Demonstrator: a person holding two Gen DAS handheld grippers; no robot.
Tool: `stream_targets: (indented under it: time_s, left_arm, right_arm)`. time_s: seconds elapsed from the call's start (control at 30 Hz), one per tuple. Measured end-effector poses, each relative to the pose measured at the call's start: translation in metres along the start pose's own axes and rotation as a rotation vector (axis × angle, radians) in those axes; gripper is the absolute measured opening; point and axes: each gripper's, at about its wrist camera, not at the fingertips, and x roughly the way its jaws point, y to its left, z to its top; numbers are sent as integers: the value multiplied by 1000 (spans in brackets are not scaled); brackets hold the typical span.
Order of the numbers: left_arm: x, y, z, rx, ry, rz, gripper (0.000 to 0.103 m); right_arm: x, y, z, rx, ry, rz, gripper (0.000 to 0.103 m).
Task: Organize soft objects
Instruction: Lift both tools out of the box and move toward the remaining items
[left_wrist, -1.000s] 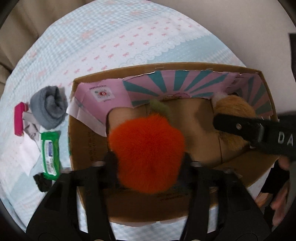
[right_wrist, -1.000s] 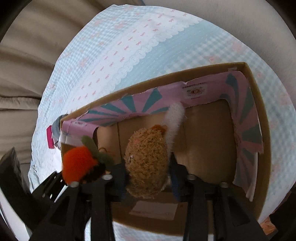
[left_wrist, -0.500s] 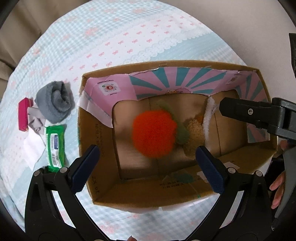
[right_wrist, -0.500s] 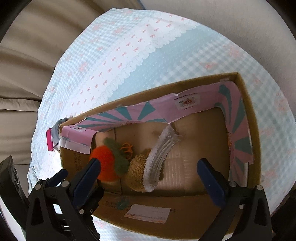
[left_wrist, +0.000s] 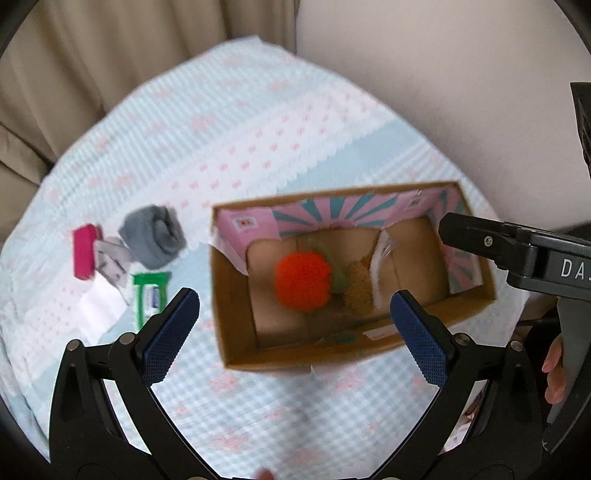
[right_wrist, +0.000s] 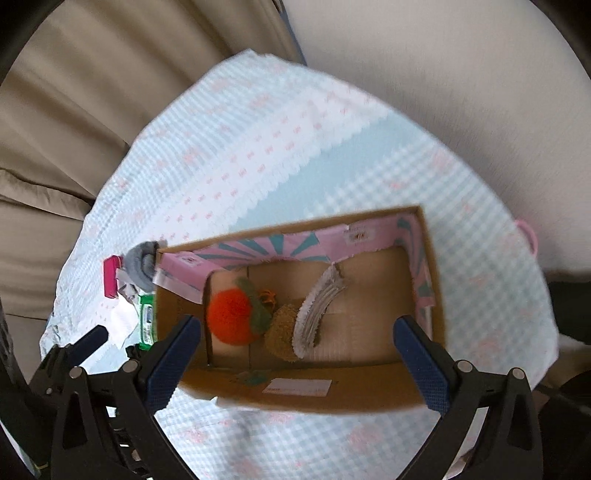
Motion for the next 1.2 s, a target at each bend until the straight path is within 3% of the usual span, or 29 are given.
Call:
stream_targets:
  time_s: [0.23,0.43,0.57,0.8,1.2]
  left_arm:
    - [-95,31,-19,-40,-145,-11,103]
    - [-177,63,-52,-58,-269,13,103]
    - [-221,84,-78,-51,-344,23,103]
    - [-272,122,-128,-50,-434,40,103]
    - [-302,202,-185,-65,-472,15,103]
  right_arm:
    - [-90,44,-23,-87,-178,-23,103]
    - [-169,95,-64,-168,-342,-56,103]
    - [-202,127,-95,-212,-406,-86,103]
    - [-231,168,-155,-265,-488,-146,103]
    - [-242,203,-220,-204,-534,-195,103]
